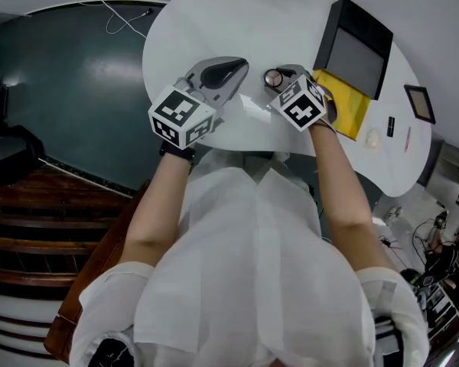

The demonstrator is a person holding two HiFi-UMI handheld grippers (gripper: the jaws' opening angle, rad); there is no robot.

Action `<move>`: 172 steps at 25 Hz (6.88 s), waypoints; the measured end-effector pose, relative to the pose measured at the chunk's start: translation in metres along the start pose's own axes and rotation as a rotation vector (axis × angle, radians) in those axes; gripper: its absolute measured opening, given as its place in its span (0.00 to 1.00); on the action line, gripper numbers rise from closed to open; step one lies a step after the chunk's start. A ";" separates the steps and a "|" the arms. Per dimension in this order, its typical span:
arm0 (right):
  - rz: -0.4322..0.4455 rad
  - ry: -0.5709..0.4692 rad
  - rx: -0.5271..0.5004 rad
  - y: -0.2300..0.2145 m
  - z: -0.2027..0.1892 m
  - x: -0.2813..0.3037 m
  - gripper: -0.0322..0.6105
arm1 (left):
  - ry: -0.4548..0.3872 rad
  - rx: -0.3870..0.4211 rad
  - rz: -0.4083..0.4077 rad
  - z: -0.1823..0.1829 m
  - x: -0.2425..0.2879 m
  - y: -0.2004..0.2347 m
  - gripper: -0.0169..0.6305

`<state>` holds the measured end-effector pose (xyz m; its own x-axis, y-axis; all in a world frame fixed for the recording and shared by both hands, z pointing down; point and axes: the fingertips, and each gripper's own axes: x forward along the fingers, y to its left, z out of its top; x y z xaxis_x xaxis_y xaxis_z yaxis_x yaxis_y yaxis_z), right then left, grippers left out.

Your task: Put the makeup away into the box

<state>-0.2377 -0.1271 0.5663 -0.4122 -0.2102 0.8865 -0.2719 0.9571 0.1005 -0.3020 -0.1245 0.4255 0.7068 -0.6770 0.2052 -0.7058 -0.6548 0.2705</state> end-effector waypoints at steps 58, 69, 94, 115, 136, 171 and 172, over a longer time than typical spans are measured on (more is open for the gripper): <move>-0.164 -0.046 0.364 -0.069 -0.137 -0.053 0.38 | 0.164 0.084 -0.264 -0.005 0.111 -0.104 0.06; -0.171 -0.116 0.397 -0.066 -0.141 -0.090 0.38 | 0.156 0.081 -0.278 0.000 0.127 -0.131 0.06; -0.337 -0.280 0.567 -0.098 -0.295 -0.232 0.29 | 0.149 0.097 -0.393 -0.014 0.244 -0.290 0.06; -0.355 -0.128 0.690 -0.123 -0.416 -0.208 0.28 | 0.222 0.108 -0.414 -0.045 0.320 -0.349 0.06; -0.320 -0.019 0.665 -0.136 -0.433 -0.182 0.19 | 0.223 0.078 -0.361 -0.045 0.326 -0.331 0.06; -0.127 -0.192 0.254 -0.091 -0.231 -0.192 0.19 | 0.128 -0.020 -0.044 -0.045 0.197 -0.238 0.06; -0.112 -0.188 0.237 -0.085 -0.224 -0.185 0.19 | 0.126 -0.024 -0.031 -0.046 0.192 -0.233 0.06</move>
<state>0.0570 -0.1252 0.4951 -0.5155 -0.3658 0.7749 -0.5105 0.8574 0.0651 0.0004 -0.0860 0.4446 0.7298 -0.6082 0.3123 -0.6832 -0.6652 0.3010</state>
